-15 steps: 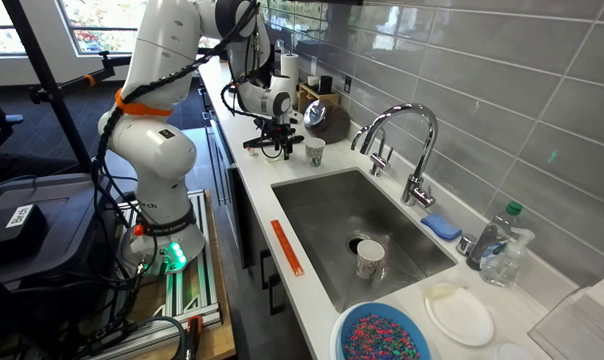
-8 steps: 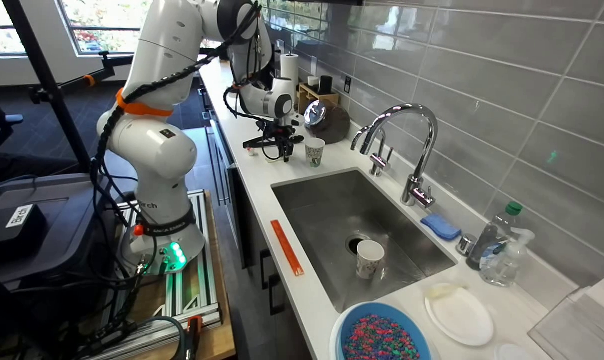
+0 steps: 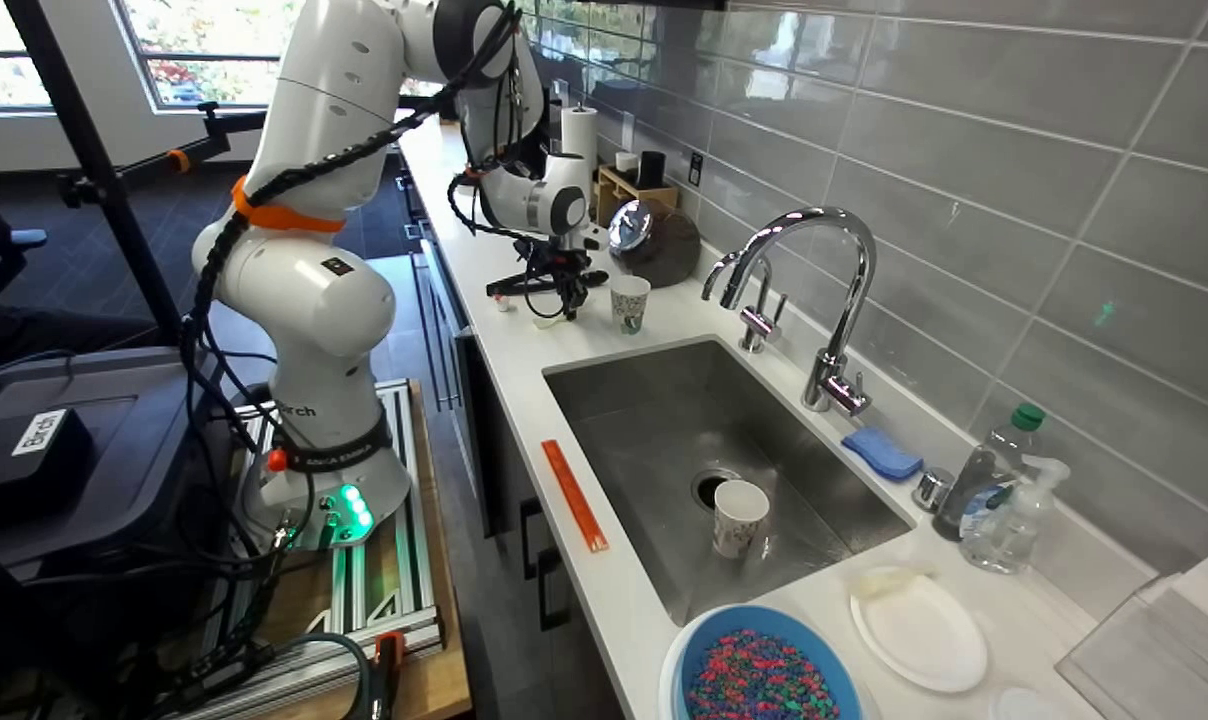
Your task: Pick up the white spoon and put it on the plate on the opposite side of the sink
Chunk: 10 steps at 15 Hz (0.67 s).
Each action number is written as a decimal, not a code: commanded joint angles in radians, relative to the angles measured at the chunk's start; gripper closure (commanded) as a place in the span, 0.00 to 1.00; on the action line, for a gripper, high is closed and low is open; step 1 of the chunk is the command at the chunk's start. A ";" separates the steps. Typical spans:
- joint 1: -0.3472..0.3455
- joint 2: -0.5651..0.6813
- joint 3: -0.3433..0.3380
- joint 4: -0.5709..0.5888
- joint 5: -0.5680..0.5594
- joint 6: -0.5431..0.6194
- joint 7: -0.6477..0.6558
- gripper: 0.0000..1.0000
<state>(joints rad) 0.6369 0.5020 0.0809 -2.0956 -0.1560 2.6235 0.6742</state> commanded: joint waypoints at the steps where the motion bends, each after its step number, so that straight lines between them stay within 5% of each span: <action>1: 0.023 0.011 -0.019 0.006 -0.021 0.016 0.035 0.97; 10: 0.052 -0.099 -0.031 -0.048 -0.056 -0.037 0.054 0.97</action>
<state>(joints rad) 0.6653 0.4687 0.0680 -2.0985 -0.1727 2.6212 0.6860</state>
